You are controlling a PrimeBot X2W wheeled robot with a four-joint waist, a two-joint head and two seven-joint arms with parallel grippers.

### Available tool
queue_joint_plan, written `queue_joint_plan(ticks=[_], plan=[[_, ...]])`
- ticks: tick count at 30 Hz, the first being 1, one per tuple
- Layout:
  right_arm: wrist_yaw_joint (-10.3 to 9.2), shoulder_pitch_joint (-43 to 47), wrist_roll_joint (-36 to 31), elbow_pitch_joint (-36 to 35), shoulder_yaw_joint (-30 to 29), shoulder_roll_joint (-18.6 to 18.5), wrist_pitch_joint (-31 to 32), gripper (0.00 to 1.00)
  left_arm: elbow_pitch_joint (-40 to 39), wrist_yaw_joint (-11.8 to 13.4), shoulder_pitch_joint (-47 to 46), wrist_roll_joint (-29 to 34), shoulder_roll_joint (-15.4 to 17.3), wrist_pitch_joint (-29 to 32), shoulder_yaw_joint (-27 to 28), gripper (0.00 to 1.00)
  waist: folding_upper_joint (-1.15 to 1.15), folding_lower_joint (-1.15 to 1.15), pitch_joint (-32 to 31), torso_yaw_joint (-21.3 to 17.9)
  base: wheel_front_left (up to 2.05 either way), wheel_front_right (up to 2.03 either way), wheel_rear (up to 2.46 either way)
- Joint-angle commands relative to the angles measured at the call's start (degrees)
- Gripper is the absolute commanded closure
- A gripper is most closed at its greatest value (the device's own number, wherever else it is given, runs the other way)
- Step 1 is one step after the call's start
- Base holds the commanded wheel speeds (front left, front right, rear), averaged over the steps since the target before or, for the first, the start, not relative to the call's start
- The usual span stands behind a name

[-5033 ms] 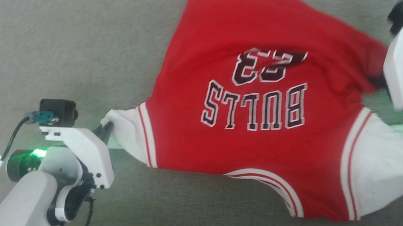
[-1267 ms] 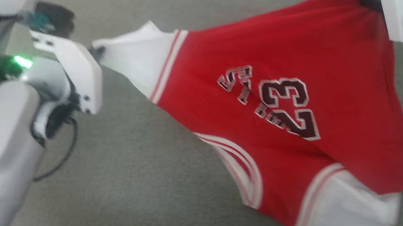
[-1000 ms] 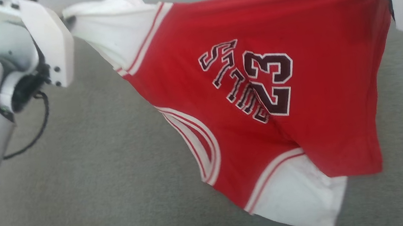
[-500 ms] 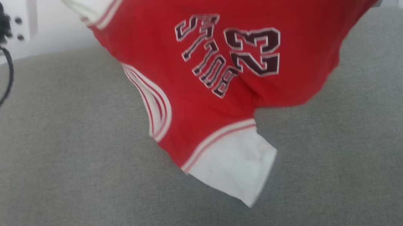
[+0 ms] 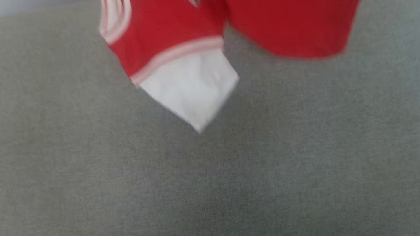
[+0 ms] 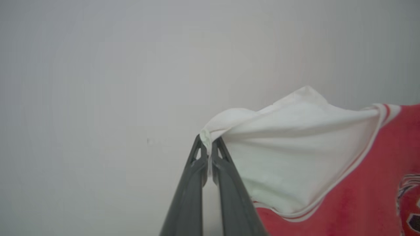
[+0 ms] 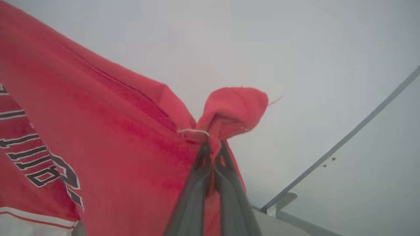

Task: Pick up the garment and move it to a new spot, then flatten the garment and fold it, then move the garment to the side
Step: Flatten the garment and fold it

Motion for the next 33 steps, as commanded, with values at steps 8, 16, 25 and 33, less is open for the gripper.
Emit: queue_joint_plan(ticks=[8, 16, 25, 33], plan=[[-0.13, -10.8, -11.4, 10.9, 1.1, 3.3, -21.5, 1.0, 9.2, 3.4, -12.3, 4.8, -2.6, -16.8, 1.7, 1.0, 0.0, 0.0, 8.7, 0.9, 0.0, 0.0, 0.0], [-0.12, -13.7, -17.5, 21.3, 2.4, 6.3, -30.3, 1.0, 14.4, -0.3, -13.3, 4.8, -6.0, -26.2, 1.8, 1.0, 0.0, 0.0, 9.8, 3.6, 0.0, 0.0, 0.0], [-0.13, -3.6, -9.9, 25.5, 11.0, 6.5, -25.9, 1.0, 19.5, -6.2, 0.1, -0.5, -8.8, -15.5, -2.1, 1.0, 0.0, 0.0, 7.2, 6.4, 0.0, 0.0, 0.0], [-0.13, 6.7, -0.4, 21.2, 16.5, 4.0, -21.0, 1.0, 14.3, -6.4, 14.3, -8.3, -7.5, -2.5, -5.1, 1.0, 0.0, 0.0, 4.0, 7.6, 0.0, 0.0, 0.0]])
